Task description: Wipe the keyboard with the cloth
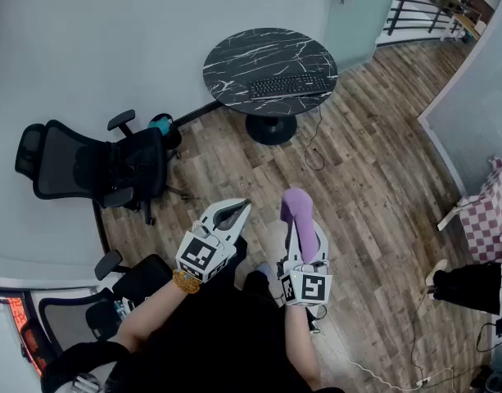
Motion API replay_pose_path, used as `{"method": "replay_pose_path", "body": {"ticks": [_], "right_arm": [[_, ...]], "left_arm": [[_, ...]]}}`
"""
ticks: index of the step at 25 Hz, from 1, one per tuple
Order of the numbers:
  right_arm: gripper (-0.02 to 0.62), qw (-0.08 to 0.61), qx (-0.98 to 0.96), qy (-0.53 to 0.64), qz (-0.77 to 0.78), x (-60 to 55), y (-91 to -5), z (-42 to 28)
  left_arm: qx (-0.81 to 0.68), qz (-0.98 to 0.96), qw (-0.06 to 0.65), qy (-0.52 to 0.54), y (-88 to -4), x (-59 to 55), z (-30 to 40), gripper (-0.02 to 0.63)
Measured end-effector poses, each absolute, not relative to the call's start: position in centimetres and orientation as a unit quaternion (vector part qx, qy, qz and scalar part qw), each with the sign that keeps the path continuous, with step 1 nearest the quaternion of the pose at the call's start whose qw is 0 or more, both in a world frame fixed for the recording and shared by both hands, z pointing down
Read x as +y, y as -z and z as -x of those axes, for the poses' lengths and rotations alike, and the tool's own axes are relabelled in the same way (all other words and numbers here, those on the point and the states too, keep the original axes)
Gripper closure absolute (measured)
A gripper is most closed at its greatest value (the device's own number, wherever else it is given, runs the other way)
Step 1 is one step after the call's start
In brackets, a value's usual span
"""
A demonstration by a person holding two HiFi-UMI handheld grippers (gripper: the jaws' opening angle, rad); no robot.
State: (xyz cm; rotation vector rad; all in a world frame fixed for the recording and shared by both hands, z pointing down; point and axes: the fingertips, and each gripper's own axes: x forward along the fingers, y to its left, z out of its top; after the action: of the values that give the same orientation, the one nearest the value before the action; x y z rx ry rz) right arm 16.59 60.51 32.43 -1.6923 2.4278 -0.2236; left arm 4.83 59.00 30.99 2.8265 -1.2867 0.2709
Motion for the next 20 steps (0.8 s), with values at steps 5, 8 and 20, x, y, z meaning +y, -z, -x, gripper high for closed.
{"method": "replay_pose_path", "body": {"ticks": [5,8,20], "right_arm": [[0.522,0.075,0.814,0.062,0.572,58.8,-32.5,-16.0],[0.52,0.074,0.819,0.067,0.565,57.4,-32.7,-15.5],[0.52,0.015,0.828,0.058,0.557,47.9,-32.5,-13.9]], "left_arm": [[-0.411,-0.908,0.021,-0.082,-31.5,57.3,-3.9,0.594],[-0.407,-0.91,0.026,-0.078,-31.8,55.9,-3.7,0.594],[-0.391,-0.918,0.04,-0.04,-32.6,46.0,-2.2,0.594]]}}
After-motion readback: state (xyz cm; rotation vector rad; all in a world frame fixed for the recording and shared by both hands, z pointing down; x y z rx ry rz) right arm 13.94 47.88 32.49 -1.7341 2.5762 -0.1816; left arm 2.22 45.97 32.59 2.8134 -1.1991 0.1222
